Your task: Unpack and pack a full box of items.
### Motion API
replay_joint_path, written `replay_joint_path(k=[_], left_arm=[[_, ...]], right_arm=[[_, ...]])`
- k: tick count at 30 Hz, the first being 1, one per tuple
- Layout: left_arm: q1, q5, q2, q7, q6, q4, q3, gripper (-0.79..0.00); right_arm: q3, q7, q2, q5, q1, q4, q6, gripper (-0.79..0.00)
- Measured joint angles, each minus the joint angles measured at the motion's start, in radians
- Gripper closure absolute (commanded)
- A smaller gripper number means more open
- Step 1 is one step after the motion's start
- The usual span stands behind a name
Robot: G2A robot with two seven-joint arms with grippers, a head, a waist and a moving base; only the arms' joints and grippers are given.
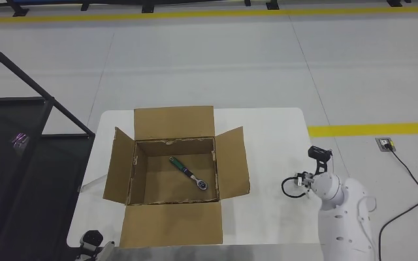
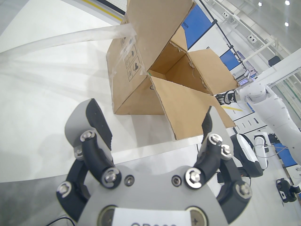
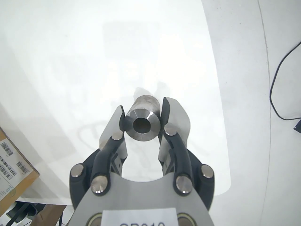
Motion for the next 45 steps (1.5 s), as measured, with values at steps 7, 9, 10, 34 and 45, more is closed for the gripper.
replay_joint_path(k=[7,9,10,34,45], left_arm=[[0.0,0.0,0.0,0.0,0.0,0.0,0.0,-0.785],[0.0,0.0,0.0,0.0,0.0,0.0,0.0,-0.785],[0.0,0.0,0.0,0.0,0.0,0.0,0.0,-0.785],[0.005,0.011,-0.007,0.053,0.003,0.024,-0.016,-0.785],[0.005,0.011,-0.007,0.053,0.003,0.024,-0.016,-0.785]], right_arm=[[-0.197,-0.036,-0.016,-0.09,-0.116,-0.476,0.068,0.0],[-0.302,-0.036,-0.02,-0.162,-0.131,-0.616,0.076,0.0],[-0.351,-0.035,-0.022,-0.198,-0.128,-0.661,0.077,0.0],[-1.184,-0.067,-0.264,0.165,0.576,0.484,-0.152,0.0],[-1.23,-0.21,-0.384,0.342,0.658,0.927,-0.215,0.0]])
